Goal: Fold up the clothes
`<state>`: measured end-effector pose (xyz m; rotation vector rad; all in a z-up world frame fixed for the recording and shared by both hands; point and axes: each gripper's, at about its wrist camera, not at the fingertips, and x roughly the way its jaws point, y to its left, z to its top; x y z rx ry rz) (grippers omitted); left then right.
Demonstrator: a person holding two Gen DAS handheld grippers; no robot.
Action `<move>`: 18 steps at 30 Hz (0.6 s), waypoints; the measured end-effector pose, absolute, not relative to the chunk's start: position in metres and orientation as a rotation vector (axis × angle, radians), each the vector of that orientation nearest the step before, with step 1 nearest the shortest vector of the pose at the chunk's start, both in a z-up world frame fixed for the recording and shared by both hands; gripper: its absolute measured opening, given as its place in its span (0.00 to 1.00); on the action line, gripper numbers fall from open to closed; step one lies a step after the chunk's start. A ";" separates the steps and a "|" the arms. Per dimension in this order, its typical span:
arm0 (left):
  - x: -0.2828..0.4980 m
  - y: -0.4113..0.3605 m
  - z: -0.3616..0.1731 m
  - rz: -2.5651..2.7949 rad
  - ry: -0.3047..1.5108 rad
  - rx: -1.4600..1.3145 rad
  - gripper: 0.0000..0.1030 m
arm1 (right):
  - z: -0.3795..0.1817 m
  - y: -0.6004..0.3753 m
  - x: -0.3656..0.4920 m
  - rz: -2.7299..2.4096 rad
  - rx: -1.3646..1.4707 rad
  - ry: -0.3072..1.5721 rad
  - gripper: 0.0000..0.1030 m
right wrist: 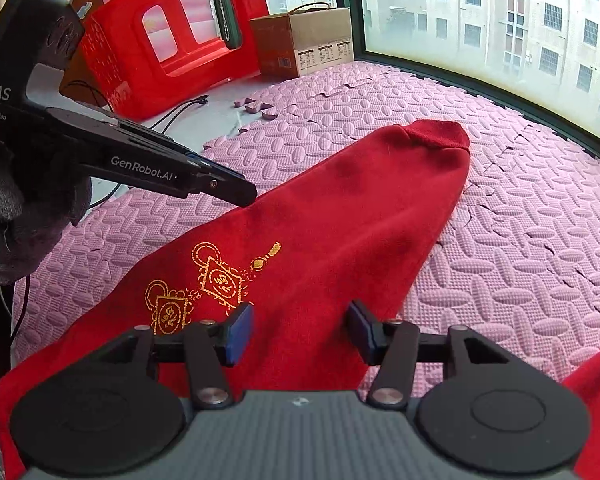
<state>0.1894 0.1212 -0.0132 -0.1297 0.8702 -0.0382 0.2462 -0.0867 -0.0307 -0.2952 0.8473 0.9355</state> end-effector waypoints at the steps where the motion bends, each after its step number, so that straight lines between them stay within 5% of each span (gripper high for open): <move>1: 0.191 0.120 -0.016 -0.038 0.877 -0.128 0.13 | -0.031 -0.086 0.246 0.935 -0.298 0.847 0.52; 18: 0.209 0.111 -0.027 0.010 0.876 -0.067 0.13 | -0.033 -0.083 0.246 0.952 -0.299 0.839 0.61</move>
